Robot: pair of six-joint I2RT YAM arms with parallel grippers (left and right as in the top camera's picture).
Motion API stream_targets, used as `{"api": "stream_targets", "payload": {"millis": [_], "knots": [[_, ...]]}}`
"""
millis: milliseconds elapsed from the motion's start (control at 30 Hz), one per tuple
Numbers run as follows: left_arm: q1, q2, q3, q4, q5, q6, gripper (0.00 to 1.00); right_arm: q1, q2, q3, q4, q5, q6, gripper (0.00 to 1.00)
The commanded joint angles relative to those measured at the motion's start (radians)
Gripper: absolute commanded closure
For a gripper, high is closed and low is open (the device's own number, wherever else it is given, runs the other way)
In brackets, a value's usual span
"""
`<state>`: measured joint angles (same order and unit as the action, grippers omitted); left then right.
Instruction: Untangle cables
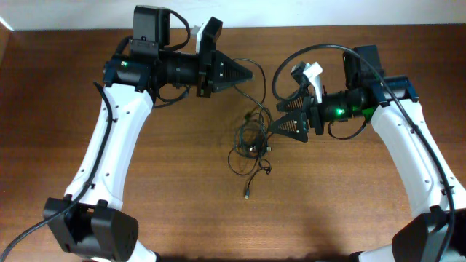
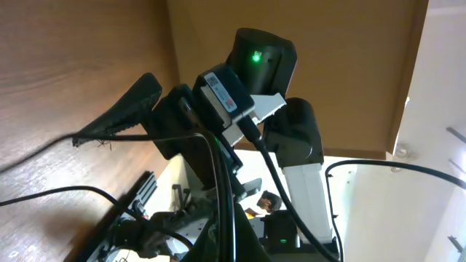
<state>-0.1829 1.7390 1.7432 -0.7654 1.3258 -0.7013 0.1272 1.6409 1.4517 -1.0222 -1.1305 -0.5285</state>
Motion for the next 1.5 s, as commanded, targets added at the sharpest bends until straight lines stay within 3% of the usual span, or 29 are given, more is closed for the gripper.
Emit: {"api": "stream_targets", "payload": {"millis": [0, 167, 267, 333, 400, 867, 967, 1100, 1167, 1367, 1433, 1467], "knots": [[0.003, -0.028, 0.014, 0.003, -0.007, -0.010, 1.00, 0.016, -0.008, -0.004, 0.002, 0.035, -0.014, 0.11], [0.003, -0.028, 0.014, 0.003, -0.007, -0.069, 1.00, 0.111, -0.007, -0.004, 0.040, 0.061, -0.013, 0.15], [0.003, -0.028, 0.014, 0.003, -0.007, -0.069, 1.00, 0.134, -0.007, -0.004, 0.073, 0.082, 0.034, 0.24], [0.003, -0.028, 0.014, 0.003, -0.007, -0.069, 1.00, 0.133, -0.007, -0.004, 0.102, 0.109, 0.100, 0.44], [0.003, -0.028, 0.014, 0.003, -0.008, -0.069, 1.00, 0.134, -0.008, -0.004, 0.108, 0.140, 0.127, 0.56], [0.075, -0.028, 0.014, 0.006, -0.103, -0.069, 1.00, 0.134, -0.008, -0.004, 0.072, 0.279, 0.172, 0.56], [0.093, -0.028, 0.014, 0.006, -0.103, -0.069, 1.00, 0.134, -0.008, -0.004, 0.073, 0.278, 0.172, 0.67], [0.094, -0.028, 0.013, 0.006, -0.103, -0.068, 1.00, 0.135, -0.008, -0.004, 0.074, 0.265, 0.172, 0.91], [0.094, -0.028, 0.013, 0.006, -0.103, -0.068, 1.00, 0.134, -0.008, -0.004, 0.074, 0.248, 0.172, 0.96], [0.094, -0.028, 0.013, 0.006, -0.095, -0.068, 1.00, 0.134, -0.008, -0.004, 0.116, 0.206, 0.229, 0.94], [0.094, -0.028, 0.013, 0.005, -0.092, -0.068, 1.00, 0.133, -0.008, -0.004, 0.129, 0.245, 0.254, 0.73], [0.094, -0.028, 0.013, 0.005, -0.092, -0.068, 1.00, 0.134, -0.008, -0.004, 0.133, 0.271, 0.257, 0.53]]}}
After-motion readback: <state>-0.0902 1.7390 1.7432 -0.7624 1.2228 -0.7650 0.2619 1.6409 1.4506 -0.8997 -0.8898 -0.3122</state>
